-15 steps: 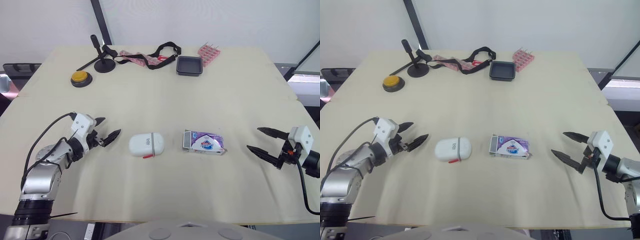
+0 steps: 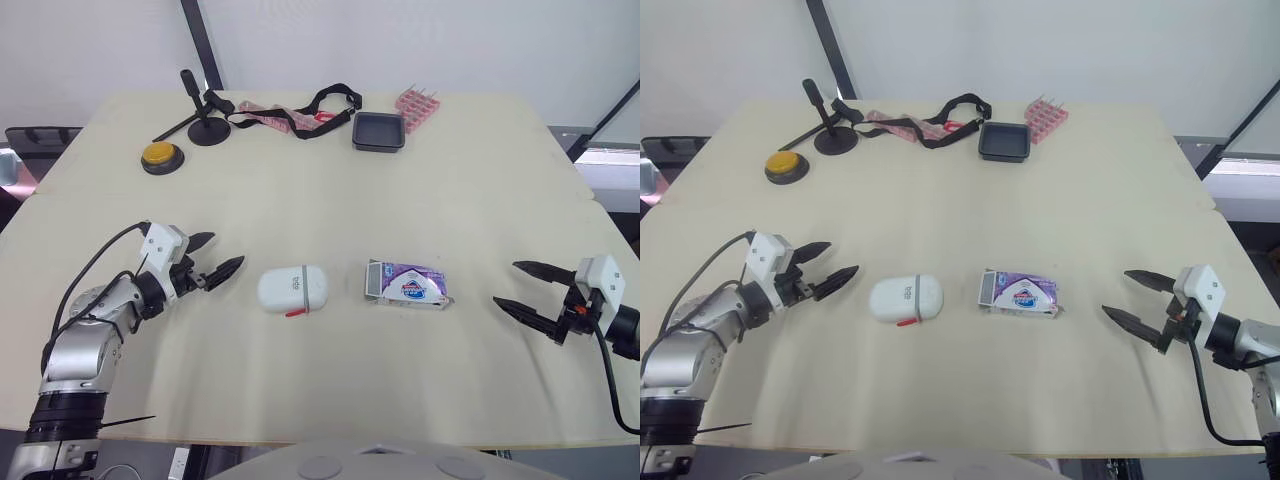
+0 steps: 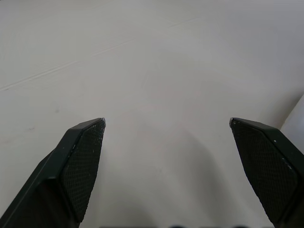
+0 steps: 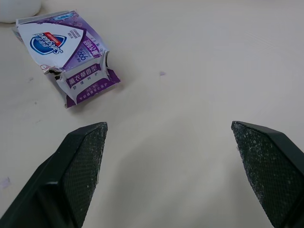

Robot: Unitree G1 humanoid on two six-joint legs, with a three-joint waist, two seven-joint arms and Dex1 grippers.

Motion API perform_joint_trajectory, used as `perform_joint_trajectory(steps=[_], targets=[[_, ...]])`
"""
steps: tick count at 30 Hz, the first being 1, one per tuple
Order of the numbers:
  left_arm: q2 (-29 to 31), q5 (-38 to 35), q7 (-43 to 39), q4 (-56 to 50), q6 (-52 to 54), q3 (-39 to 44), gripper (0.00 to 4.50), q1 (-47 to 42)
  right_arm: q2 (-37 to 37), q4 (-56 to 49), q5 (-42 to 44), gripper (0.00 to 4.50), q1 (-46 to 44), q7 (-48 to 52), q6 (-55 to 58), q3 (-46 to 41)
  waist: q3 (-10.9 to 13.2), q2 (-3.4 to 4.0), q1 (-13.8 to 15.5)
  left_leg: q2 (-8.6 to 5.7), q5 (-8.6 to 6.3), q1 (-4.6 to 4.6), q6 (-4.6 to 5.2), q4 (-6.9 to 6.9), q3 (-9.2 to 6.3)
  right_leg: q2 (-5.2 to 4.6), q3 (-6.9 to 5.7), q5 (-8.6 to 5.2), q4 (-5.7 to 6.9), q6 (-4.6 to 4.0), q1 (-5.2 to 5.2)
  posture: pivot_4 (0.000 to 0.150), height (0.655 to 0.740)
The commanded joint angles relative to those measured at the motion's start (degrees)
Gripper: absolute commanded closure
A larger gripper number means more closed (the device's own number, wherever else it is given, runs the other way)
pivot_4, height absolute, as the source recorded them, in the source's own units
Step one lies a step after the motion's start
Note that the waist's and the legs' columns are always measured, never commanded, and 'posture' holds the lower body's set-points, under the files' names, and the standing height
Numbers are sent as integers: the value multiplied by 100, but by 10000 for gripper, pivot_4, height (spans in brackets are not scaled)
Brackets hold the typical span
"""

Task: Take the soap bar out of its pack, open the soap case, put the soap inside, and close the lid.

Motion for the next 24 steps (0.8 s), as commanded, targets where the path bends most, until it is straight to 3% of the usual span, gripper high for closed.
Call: perform_joint_trajectory(steps=[1, 6, 10, 17, 24], targets=[[115, 4, -70, 76, -193, 166, 229, -81, -112, -100, 124, 0, -6, 55, 4, -198, 0, 0, 4, 0, 0, 0, 0, 0, 0, 0, 0, 0, 0, 0, 0, 1500, 7400], [144, 37, -177, 200, -330, 121, 229, -224, -295, -15, 88, 0, -35, 234, -27, -226, 0, 0, 5, -1, 0, -1, 1, 1, 0, 0, 0, 0, 0, 0, 0, 1500, 7400], [274, -562, -835, -319, -120, 111, 229, -529, -919, -602, 76, 0, -381, 705, 343, 122, 1, 1, 3, -2, 0, 0, 3, 10, 0, 0, 1, 1, 6, -1, -3, 1500, 7400], [785, -1135, -2040, -1007, 80, 86, 229, 29, -1477, -1725, -2, 0, -1046, 726, 1745, 1086, 0, 1, 12, 11, -1, 3, 4, 8, 4, 13, 0, -1, 22, -4, -11, 1500, 7400], [945, -1096, -2613, -1178, -386, 155, 229, 474, -1480, -1863, -548, 0, -1712, 459, 2145, 1862, 0, 1, 119, 4, -1, -2, 5, 29, 6, 7, 1, 0, 33, -3, -43, 1500, 7400]])
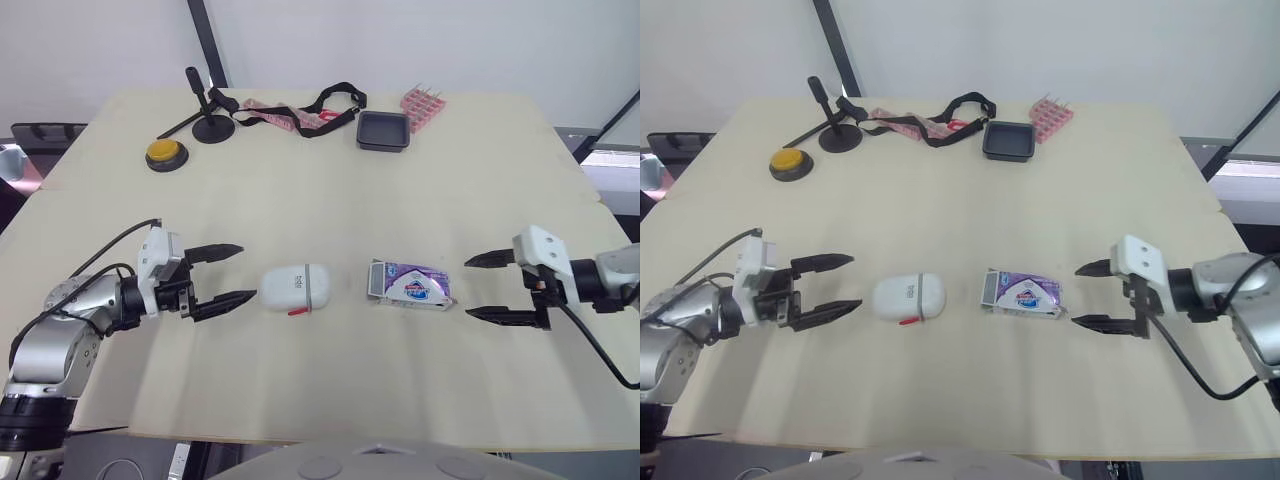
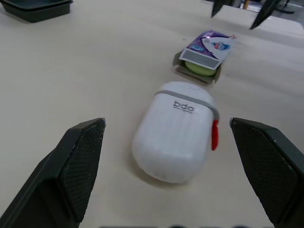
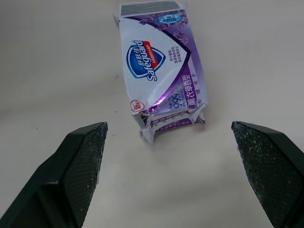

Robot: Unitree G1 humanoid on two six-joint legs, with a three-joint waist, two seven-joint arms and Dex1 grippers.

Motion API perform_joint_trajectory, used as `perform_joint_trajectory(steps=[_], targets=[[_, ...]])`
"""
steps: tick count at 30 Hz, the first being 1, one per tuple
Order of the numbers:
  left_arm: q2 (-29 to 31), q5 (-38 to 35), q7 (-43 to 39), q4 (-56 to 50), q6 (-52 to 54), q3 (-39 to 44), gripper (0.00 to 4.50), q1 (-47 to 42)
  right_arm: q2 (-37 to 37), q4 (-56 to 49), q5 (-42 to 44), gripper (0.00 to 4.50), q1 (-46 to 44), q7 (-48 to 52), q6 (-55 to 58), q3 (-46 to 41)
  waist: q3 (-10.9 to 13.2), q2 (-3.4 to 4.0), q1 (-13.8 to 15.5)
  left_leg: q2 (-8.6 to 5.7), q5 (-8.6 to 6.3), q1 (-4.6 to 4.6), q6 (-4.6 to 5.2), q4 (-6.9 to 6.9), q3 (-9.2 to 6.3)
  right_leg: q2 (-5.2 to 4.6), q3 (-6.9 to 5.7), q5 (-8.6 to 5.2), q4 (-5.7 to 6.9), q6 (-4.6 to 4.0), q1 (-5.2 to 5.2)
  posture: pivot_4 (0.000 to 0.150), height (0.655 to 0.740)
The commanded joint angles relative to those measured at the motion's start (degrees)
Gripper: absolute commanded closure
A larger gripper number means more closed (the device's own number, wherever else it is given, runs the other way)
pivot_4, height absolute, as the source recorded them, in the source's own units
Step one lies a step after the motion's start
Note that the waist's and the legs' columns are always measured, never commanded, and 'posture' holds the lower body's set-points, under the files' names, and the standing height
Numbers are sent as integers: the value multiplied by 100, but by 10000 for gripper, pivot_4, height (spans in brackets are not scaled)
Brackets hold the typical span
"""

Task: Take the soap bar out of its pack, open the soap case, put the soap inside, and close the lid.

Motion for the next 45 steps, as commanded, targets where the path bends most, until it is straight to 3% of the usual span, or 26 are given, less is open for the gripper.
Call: perform_joint_trajectory(steps=[1, 20, 45], targets=[[112, 22, -246, -127, -360, 147, 229, 73, 32, -76, -105, 0, -305, -122, 152, 121, 0, 0, 14, 0, 0, 2, 0, 1, 1, 0, 1, 0, 3, 0, 0, 1500, 7400], [-218, 319, -73, -15, -781, -258, 229, -49, 810, 333, -717, 0, -831, -463, -57, 987, 0, 0, -23, 2, 0, 1, -2, 6, 24, 4, 17, 0, 41, 0, -25, 1500, 7400], [-264, 383, 193, -100, -732, -272, 229, 96, 866, 511, -1141, 0, -868, -240, -902, 1110, -1, -1, -25, 3, -1, 1, -4, 10, 31, 6, 22, 0, 52, 0, -31, 1500, 7400]])
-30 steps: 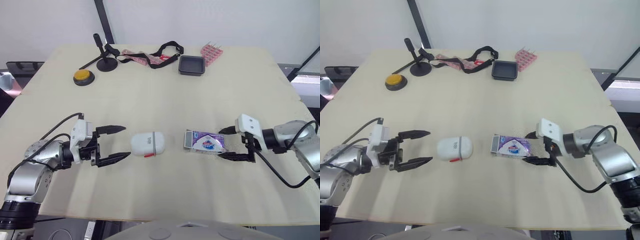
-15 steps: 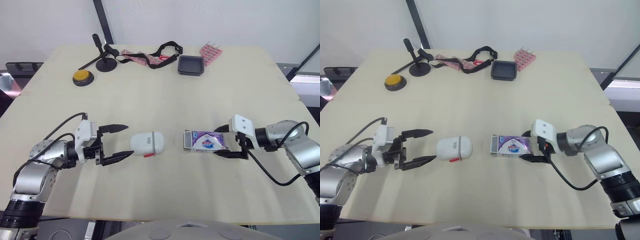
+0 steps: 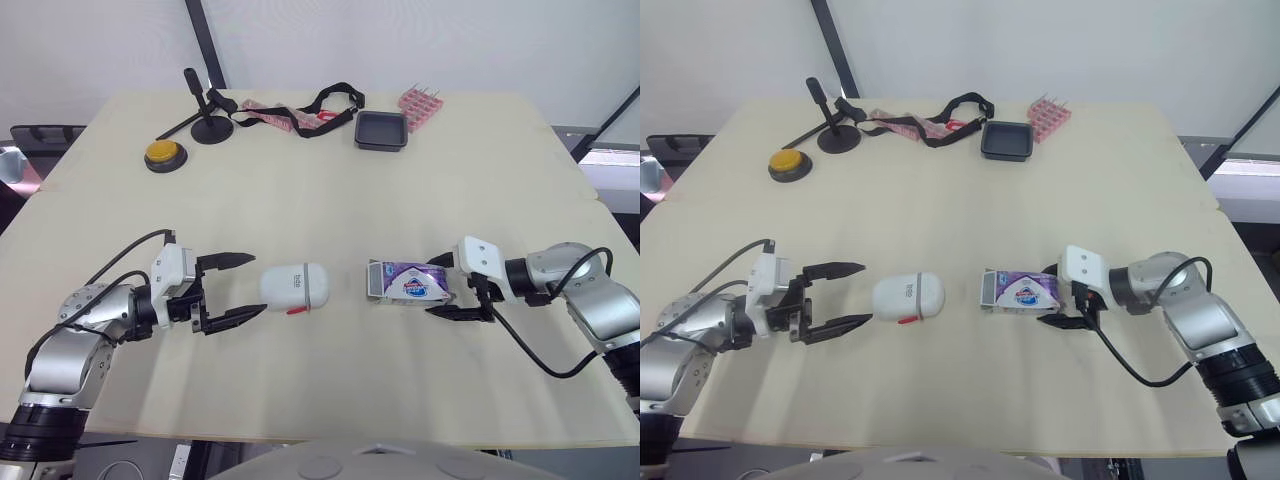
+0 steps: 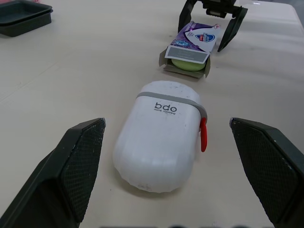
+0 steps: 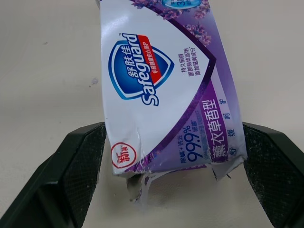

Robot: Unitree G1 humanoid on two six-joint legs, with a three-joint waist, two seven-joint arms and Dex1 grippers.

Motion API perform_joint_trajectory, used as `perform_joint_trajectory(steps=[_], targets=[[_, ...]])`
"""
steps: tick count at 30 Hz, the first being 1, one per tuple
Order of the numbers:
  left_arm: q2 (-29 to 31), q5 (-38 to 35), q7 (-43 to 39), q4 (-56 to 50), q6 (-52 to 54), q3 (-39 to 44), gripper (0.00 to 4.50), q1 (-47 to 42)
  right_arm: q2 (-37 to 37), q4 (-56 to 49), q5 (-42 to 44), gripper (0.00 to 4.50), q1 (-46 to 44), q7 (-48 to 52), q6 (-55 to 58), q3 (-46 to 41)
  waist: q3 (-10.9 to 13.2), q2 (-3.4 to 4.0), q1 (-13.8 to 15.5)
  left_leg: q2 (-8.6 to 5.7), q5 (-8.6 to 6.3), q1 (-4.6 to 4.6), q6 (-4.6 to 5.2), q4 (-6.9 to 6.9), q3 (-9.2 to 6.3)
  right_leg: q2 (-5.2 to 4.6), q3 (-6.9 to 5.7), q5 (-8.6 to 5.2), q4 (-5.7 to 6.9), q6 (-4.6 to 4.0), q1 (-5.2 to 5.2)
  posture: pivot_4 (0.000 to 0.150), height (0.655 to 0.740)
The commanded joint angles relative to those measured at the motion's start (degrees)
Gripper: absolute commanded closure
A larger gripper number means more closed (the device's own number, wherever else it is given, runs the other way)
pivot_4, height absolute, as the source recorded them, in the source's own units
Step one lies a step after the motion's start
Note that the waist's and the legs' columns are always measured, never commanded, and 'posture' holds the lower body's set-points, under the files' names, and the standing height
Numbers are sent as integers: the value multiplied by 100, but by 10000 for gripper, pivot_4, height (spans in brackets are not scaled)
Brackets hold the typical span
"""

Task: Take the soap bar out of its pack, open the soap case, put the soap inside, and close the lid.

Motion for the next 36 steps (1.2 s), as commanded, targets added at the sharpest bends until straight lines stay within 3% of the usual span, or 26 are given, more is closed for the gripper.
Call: perform_joint_trajectory(steps=[1, 7, 8, 10, 23, 28, 36], targets=[[-9, -33, 20, -93, -69, 18, 229, 8, -85, -85, 9, 0, -120, 115, -147, -78, 0, 0, 0, 0, 0, 0, 0, 0, 0, 0, 0, 0, 0, 0, 0, 1500, 7400], [-16, -12, 22, -75, -81, 4, 229, 4, -125, 6, 12, 0, -119, 254, -264, -117, 0, 0, 1, 0, 0, 0, 0, 0, 0, 0, 0, 0, 1, 0, 0, 1500, 7400], [-17, -8, 21, -75, -80, 2, 0, 4, -121, 21, 21, 5396, -123, 263, -265, -127, 0, 0, 1, 0, 0, 0, 0, 0, 0, 0, 0, 0, 1, 0, 0, 1500, 7400], [-19, -4, 18, -74, -74, 0, 0, 3, -114, 52, 25, 11375, -144, 277, -274, -133, 0, 0, 0, 0, 0, 0, 0, 1, 0, 0, 0, 0, 1, 0, 0, 1500, 7400], [-10, 15, 41, -54, -69, 2, 0, 10, -122, 82, 46, 11375, -97, 276, -197, -149, 0, 0, -2, 0, 0, 0, 0, 3, 1, 0, 1, 0, 4, 0, -1, 1500, 7400], [-21, 26, 49, -36, -54, -12, 0, -15, -116, 91, 37, 24464, -76, 251, -154, -152, -2, -3, -4, 0, 0, 0, 0, 3, 1, 0, 1, 0, 5, 0, 0, 1500, 7400], [-24, 59, 70, -14, -54, -26, 0, -30, -136, 48, 34, 24464, -35, 246, -139, -173, -2, -3, -4, 1, 0, 0, 0, 5, 2, 0, 4, 0, 7, 0, 0, 1500, 7400]])
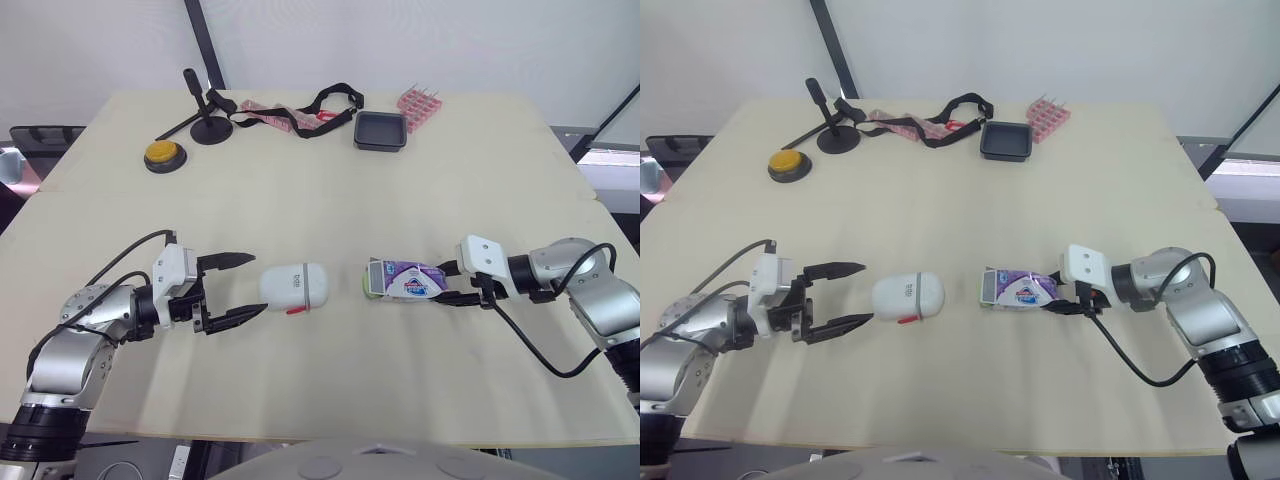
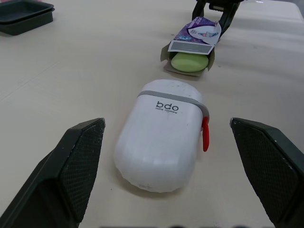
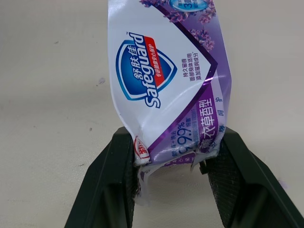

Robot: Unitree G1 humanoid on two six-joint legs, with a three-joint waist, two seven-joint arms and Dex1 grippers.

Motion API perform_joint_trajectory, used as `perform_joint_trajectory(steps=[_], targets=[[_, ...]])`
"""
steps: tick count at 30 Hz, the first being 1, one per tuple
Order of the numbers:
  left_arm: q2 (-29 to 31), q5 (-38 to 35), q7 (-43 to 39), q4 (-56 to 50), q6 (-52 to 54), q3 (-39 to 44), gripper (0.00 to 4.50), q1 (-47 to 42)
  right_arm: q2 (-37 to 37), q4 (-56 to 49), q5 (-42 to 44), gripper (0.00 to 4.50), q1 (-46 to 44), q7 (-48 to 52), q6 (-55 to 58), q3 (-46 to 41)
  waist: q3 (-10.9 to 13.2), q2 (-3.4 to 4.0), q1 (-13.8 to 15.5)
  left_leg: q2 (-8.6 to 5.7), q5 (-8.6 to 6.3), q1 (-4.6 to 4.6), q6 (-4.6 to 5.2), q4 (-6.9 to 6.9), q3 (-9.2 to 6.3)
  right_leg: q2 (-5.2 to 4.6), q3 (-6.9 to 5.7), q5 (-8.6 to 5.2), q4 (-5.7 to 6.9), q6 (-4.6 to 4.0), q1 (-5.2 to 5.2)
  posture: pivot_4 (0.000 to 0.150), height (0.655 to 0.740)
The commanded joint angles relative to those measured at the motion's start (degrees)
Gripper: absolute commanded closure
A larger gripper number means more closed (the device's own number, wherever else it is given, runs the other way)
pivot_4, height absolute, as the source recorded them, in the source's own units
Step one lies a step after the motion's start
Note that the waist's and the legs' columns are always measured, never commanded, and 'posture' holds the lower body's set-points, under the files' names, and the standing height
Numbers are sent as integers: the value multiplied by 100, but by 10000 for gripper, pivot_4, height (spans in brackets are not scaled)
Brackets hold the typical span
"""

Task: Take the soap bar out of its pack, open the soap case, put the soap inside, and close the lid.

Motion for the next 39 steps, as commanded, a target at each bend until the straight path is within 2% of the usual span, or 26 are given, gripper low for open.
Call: perform_joint_trajectory(steps=[1, 8, 17, 24, 29, 39], targets=[[5, 4, 18, -26, -58, -13, 0, -29, -113, -72, 23, 24464, 47, 5, 28, -122, 0, 0, 0, 0, 0, 0, 0, 0, 0, 0, 0, 0, 0, 0, 0, 1500, 7400], [-7, 32, 50, -8, -68, -20, 0, -32, -416, -329, -53, 24464, -77, 80, 104, -182, 0, 0, 17, -1, 0, 1, 0, 2, 0, -1, 0, 0, 0, 0, 0, 1500, 7400], [-1, 64, 83, 42, -86, -49, 0, -42, -1063, -1016, -173, 24464, -584, 137, 795, -155, 1, 1, 7, 0, 0, 0, 0, 2, 3, 1, 6, 0, 2, 0, -7, 1500, 7400], [-1, 73, 49, 72, -119, -94, 0, -91, -1670, -1454, -732, 24464, -1151, 409, 1279, 234, 1, 1, 22, 0, 0, 1, 0, 3, 4, 1, 6, 0, 3, 1, -8, 1500, 7400], [14, 98, 6, 87, -186, -146, 0, -102, -1819, -1531, -996, 24464, -1467, 568, 1404, 427, 1, 1, 19, 0, 0, 1, 0, 3, 6, 2, 8, 0, 5, 1, -11, 1500, 7400], [-3, 124, 14, 114, -169, -162, 0, -108, -2118, -1430, -1172, 24464, -1302, 730, 1126, 317, 1, 1, 29, 1, 0, 1, 0, 3, 8, 2, 11, 0, 5, 1, -12, 1500, 7400]])
